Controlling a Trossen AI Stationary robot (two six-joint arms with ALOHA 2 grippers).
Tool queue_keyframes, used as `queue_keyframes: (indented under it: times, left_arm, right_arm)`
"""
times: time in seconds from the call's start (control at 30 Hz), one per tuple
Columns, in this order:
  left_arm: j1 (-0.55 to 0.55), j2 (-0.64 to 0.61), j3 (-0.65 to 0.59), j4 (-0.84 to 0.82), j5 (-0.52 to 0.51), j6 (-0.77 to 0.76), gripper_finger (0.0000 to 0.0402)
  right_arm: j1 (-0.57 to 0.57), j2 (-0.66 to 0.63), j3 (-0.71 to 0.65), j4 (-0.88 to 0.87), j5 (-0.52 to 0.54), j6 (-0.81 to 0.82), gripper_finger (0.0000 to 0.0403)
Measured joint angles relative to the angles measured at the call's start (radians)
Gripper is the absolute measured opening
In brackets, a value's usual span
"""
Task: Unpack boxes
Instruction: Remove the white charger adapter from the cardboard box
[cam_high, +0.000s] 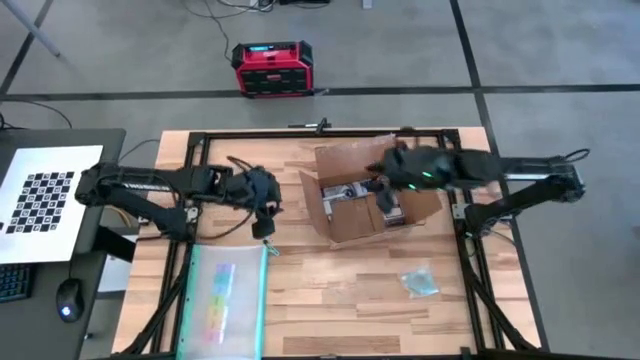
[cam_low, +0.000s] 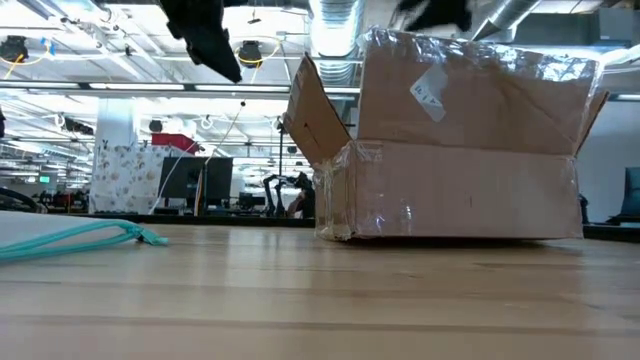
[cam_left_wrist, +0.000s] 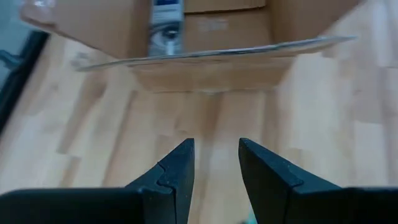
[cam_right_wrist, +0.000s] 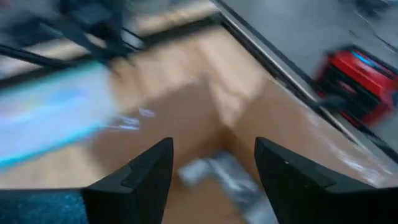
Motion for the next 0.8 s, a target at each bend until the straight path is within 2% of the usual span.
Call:
queue_keyframes:
  times: [0.17,0.37,0.5,0.63,0.8]
  left_arm:
    - [0.092,0.0,-0.017,-0.004,0.03,0.041,0.0109]
    - [0.172,0.0,-0.114,0.011,0.033,0.003,0.0109]
    - [0.191,0.0,-0.214,0.16,0.057,-0.07,0.0109]
    - [0.192,0.0,-0.299,0.348,0.061,-0.122,0.0109]
    - [0.192,0.004,-0.397,0.546,0.06,-0.169,0.0109]
  right_arm:
    - [-0.144,0.156,-0.001,-0.079,-0.007,-0.105,0.0214]
    - [-0.199,0.332,-0.001,-0.036,-0.13,-0.279,0.0214]
    - [-0.216,0.437,-0.001,0.017,-0.24,-0.338,0.0214]
    - [-0.216,0.537,-0.001,0.027,-0.358,-0.333,0.0214]
    - [-0.215,0.609,-0.001,0.075,-0.427,-0.325,0.0214]
